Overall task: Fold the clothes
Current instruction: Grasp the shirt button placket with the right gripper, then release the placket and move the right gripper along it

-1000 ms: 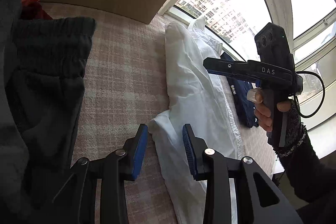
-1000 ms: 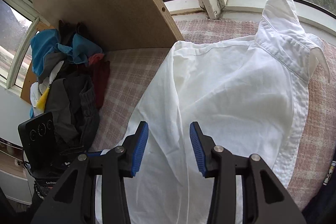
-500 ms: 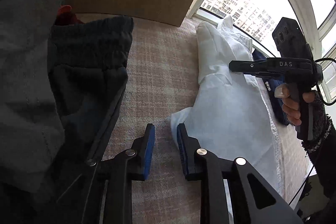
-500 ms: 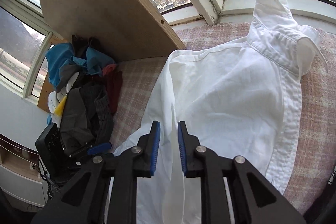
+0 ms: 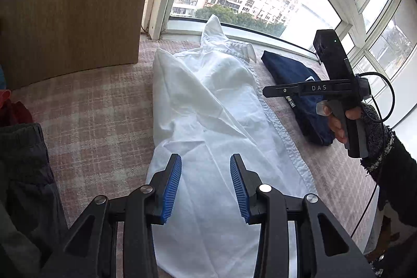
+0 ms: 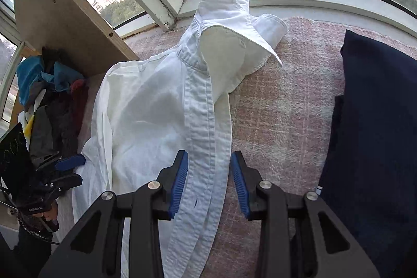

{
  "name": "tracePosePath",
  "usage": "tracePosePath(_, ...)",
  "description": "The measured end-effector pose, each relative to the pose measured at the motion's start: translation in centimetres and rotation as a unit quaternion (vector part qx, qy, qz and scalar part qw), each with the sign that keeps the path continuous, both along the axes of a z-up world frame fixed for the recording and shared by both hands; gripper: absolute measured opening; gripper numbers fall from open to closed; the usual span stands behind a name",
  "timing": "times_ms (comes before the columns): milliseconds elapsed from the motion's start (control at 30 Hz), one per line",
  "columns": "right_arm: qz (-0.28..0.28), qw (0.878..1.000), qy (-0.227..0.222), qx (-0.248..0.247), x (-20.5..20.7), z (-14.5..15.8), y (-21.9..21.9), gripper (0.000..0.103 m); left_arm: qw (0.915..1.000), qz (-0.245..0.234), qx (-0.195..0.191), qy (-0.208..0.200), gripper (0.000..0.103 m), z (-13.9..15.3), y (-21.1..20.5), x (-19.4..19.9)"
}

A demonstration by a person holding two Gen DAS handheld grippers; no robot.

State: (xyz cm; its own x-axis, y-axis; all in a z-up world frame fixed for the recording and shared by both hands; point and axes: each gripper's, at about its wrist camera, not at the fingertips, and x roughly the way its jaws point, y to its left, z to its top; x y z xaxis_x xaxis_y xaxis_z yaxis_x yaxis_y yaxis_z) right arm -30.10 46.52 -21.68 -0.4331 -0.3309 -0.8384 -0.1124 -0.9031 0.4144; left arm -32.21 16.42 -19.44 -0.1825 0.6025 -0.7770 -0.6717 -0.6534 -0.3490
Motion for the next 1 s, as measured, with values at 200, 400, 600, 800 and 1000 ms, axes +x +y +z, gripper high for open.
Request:
tracePosePath(200, 0.049, 0.998, 0.018, 0.034, 0.4, 0.9, -1.3, 0.005, 0.9997, 0.020, 0.000, -0.017, 0.036, -1.4, -0.4, -1.0)
tracePosePath(400, 0.029, 1.000, 0.009, 0.005, 0.3, 0.7, -0.2, 0.022, 0.9998, 0.019, 0.006, -0.008, 0.039, 0.5, -0.2, -3.4)
tracePosePath(600, 0.067, 0.997, 0.006, 0.047, 0.0, 0.0, -2.3, 0.022, 0.9982, 0.037, 0.010, -0.045, 0.049, 0.0, 3.6, -10.5)
tracePosePath(800, 0.069, 0.996, 0.018, 0.043, 0.1, 0.0, -2.1, 0.021, 0.9981, 0.020, -0.019, -0.055, 0.006, -2.7, 6.3, -12.6)
tracePosePath(1000, 0.067, 0.995, 0.017, 0.067, 0.0, -0.1, -2.0, 0.008, 0.9997, 0.016, -0.016, -0.001, 0.003, -0.7, 5.6, -11.2)
